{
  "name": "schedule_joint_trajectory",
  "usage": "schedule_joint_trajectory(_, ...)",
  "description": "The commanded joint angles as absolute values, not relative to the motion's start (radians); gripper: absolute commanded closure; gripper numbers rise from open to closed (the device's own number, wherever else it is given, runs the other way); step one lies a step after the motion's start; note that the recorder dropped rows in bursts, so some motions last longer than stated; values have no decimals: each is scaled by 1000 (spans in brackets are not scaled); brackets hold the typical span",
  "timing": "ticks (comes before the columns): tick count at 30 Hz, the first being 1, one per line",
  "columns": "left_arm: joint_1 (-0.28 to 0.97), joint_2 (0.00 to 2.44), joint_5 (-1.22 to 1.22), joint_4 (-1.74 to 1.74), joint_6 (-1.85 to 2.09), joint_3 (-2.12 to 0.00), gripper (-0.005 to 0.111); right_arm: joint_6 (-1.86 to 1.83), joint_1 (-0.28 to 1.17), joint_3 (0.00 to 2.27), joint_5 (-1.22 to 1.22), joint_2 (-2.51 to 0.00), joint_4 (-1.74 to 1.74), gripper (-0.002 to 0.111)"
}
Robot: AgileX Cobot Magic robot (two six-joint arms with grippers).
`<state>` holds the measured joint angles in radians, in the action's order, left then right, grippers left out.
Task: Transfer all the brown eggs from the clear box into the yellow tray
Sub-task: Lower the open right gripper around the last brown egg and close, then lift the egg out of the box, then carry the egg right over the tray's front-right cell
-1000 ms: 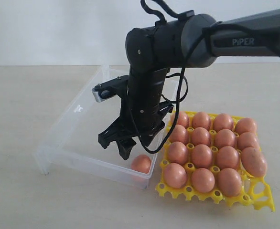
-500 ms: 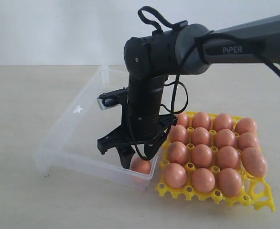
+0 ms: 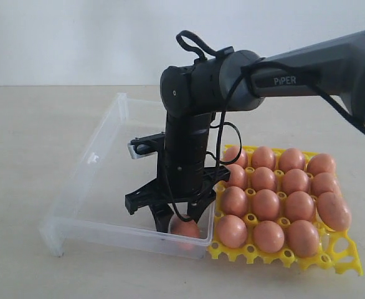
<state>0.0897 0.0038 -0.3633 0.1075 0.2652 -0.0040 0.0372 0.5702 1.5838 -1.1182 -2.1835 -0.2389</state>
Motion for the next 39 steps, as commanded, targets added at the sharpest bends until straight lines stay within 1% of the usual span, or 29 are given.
schedule_joint_trajectory(1, 86, 0, -360, 108, 255, 0, 103, 38, 567, 1603, -1174, -2183, -234, 56)
schedule_joint_trajectory(3, 86, 0, -360, 108, 255, 0, 103, 38, 567, 1618, -1221, -2183, -236, 56)
schedule_joint_trajectory(11, 86, 0, -360, 108, 255, 0, 103, 42, 567, 1628, -1221, -2187, -234, 56)
schedule_joint_trajectory(12, 86, 0, -360, 108, 255, 0, 103, 43, 567, 1628, -1221, -2187, -234, 58)
schedule_joint_trajectory(16, 86, 0, -360, 108, 255, 0, 103, 43, 567, 1628, -1221, -2187, -234, 81)
schedule_joint_trajectory(18, 86, 0, -360, 108, 255, 0, 103, 39, 567, 1628, -1221, -2187, -234, 89)
schedule_joint_trajectory(25, 86, 0, -360, 108, 255, 0, 103, 0, 567, 1628, -1221, -2188, -218, 89)
schedule_joint_trajectory(27, 86, 0, -360, 108, 255, 0, 103, 0, 567, 1628, -1221, -2186, -215, 91)
schedule_joint_trajectory(28, 86, 0, -360, 108, 255, 0, 103, 0, 567, 1628, -1221, -2184, -215, 93)
schedule_joint_trajectory(30, 86, 0, -360, 108, 255, 0, 103, -14, 567, 1628, -1221, -2172, -213, 105)
schedule_joint_trajectory(31, 86, 0, -360, 108, 255, 0, 103, -17, 567, 1628, -1203, -2162, -213, 108)
schedule_joint_trajectory(39, 86, 0, -360, 108, 255, 0, 103, -36, 573, 1628, -944, -2050, -213, 108)
